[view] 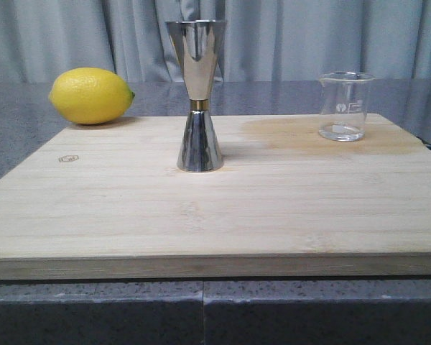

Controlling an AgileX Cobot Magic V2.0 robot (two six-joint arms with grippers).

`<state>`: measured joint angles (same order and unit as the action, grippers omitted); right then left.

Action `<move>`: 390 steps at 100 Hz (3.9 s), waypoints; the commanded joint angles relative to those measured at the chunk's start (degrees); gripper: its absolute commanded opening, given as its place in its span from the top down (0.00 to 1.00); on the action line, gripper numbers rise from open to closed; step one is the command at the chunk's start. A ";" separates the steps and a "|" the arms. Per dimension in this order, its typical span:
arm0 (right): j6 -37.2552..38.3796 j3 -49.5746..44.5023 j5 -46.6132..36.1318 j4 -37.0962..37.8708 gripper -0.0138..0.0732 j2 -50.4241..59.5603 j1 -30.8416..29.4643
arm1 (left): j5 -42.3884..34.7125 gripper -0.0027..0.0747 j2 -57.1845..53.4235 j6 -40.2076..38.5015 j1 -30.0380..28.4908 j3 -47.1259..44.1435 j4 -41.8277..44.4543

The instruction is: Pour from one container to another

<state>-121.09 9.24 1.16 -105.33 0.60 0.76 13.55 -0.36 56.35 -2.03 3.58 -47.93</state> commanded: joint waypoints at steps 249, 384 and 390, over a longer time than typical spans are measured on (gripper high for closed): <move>1.85 1.35 -0.77 -0.90 0.92 0.70 -0.20 | -21.35 0.99 -1.26 -62.24 3.39 -5.49 50.34; 119.73 -10.52 -7.13 105.33 0.92 1.00 -3.57 | -21.35 0.99 -1.26 -62.24 3.39 -5.49 50.34; 119.73 -10.52 -7.13 105.33 0.92 1.00 -4.42 | -21.35 0.99 -1.26 -62.24 3.39 -5.49 50.34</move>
<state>-1.87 -0.61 -1.68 -0.79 0.60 -2.25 -3.18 -0.36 -5.41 0.90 -0.26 2.90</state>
